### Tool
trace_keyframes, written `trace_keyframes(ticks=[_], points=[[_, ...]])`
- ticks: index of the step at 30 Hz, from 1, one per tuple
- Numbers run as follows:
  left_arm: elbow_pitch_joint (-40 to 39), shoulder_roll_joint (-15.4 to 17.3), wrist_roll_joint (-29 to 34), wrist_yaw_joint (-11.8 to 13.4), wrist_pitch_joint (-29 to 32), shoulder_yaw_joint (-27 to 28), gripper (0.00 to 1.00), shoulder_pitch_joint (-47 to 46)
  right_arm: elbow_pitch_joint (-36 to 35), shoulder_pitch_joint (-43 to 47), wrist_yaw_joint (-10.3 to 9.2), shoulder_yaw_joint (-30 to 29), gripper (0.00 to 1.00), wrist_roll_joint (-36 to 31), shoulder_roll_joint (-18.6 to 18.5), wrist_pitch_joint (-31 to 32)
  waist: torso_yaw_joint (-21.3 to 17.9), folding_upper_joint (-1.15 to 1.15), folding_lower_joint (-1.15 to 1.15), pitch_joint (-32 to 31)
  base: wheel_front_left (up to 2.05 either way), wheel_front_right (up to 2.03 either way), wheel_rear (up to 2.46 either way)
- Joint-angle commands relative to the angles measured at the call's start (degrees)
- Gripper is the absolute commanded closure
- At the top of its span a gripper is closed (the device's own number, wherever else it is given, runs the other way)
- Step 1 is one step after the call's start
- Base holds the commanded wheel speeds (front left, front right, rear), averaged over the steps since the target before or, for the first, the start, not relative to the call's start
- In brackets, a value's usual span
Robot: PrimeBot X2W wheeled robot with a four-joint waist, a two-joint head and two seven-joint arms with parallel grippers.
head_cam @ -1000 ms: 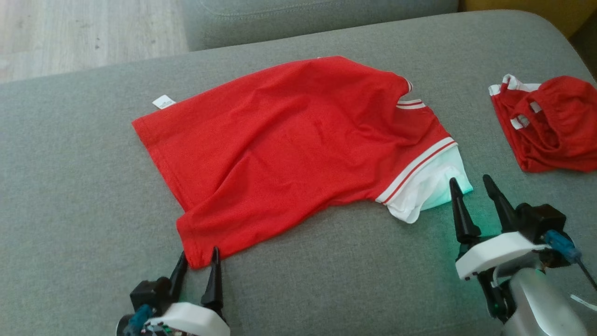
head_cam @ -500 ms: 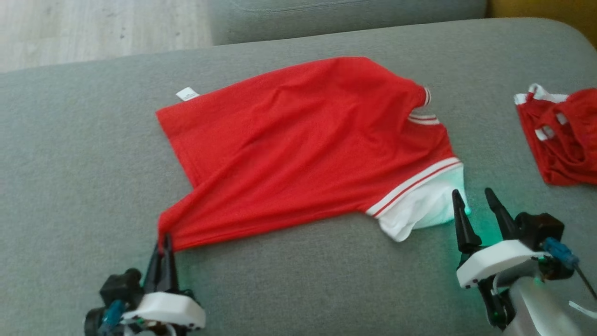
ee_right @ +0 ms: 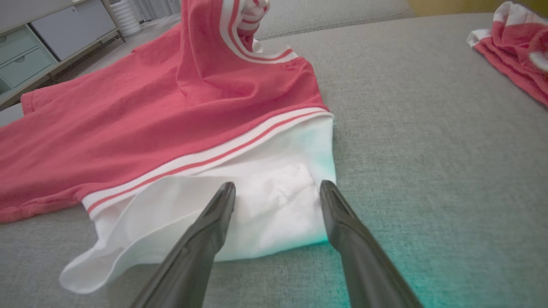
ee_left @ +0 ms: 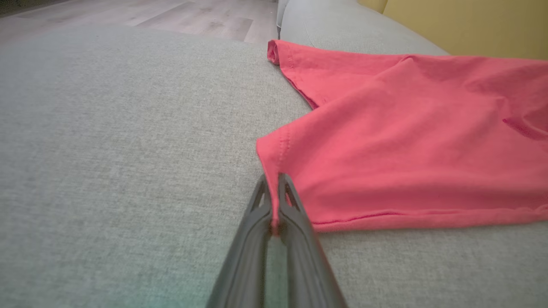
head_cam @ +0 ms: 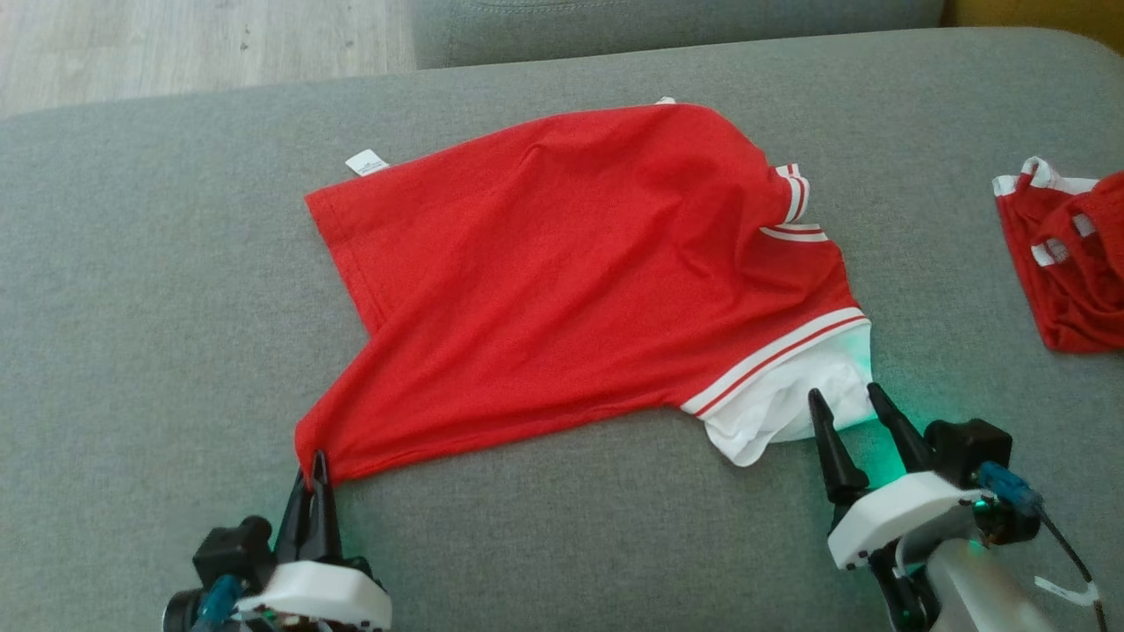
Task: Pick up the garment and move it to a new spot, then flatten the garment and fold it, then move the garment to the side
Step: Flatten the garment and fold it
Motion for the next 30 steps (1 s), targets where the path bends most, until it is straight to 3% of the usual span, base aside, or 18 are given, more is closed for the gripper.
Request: trace_keyframes(ticks=[1,22,24,27,30], points=[[-1.0,0.5,-0.4,0.1,-0.3,1.0,1.00,-1.4,-0.7,-1.2,-0.05,1.6,0.00,0.6,-1.0,-0.5,0.0,0.00,0.00,0.2,0.00,0.00,0.00],[-0.1,0.5,-0.3,0.1,-0.3,0.0,1.00,-1.6,2.5,-4.2,-0.05,3.1,0.00,1.7,-1.7,-0.5,1.0,0.00,0.00,1.1,0.00,0.00,0.00],[-0.2,0.5,-0.3,0.1,-0.3,-0.1,1.00,-1.7,2.6,-4.2,-0.05,3.2,0.15,1.7,-1.8,-0.5,1.0,0.00,0.00,1.1,0.00,0.00,0.00],[-0.2,0.5,-0.4,0.1,-0.3,-0.4,1.00,-1.7,2.7,-4.1,-0.05,3.3,0.53,1.8,-1.9,-0.5,1.0,0.00,0.00,1.1,0.00,0.00,0.00],[-0.1,0.5,-0.5,0.1,-0.3,-0.6,1.00,-1.8,2.4,-4.1,-0.05,3.3,0.74,1.9,-2.0,-0.5,1.0,0.00,0.00,1.1,0.00,0.00,0.00]])
